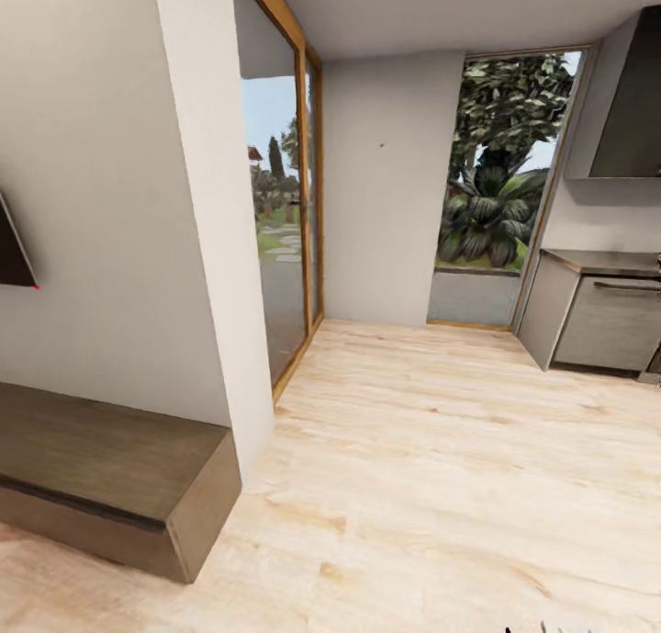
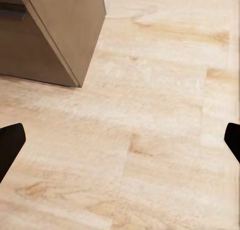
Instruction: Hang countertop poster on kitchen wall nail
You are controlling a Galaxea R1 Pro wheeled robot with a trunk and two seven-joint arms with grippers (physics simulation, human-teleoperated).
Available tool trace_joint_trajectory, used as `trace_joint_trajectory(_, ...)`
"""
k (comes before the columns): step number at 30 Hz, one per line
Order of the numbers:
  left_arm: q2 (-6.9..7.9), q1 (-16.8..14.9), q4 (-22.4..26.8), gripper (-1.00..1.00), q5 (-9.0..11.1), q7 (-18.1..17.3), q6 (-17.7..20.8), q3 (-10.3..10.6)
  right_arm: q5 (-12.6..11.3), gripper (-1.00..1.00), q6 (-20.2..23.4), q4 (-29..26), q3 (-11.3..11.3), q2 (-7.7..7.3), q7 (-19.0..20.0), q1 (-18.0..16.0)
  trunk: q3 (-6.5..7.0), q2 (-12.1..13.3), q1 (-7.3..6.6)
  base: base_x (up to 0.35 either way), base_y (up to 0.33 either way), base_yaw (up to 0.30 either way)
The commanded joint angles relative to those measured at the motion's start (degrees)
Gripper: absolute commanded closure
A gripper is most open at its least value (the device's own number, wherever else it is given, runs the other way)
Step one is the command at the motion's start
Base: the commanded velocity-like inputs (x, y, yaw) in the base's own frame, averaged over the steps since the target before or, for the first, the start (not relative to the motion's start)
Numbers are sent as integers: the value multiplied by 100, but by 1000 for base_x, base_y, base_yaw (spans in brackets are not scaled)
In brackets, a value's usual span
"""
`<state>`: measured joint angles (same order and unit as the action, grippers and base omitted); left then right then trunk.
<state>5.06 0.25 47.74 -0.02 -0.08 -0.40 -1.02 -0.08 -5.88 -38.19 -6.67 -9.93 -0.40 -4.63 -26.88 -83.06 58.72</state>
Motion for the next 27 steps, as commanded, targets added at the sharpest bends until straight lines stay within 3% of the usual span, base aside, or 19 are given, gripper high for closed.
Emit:
trace_joint_trajectory(1,0,2,7,-100,-1,-1,-4,-3,-1,-100,-18,6,1,0,-7,-3,-5,-2,1,177,-153,-58)
trace_joint_trajectory(27,-4,2,7,-100,0,-1,-2,-3,9,-100,-23,17,8,-3,-12,-3,-5,-2,1,231,-236,-241)
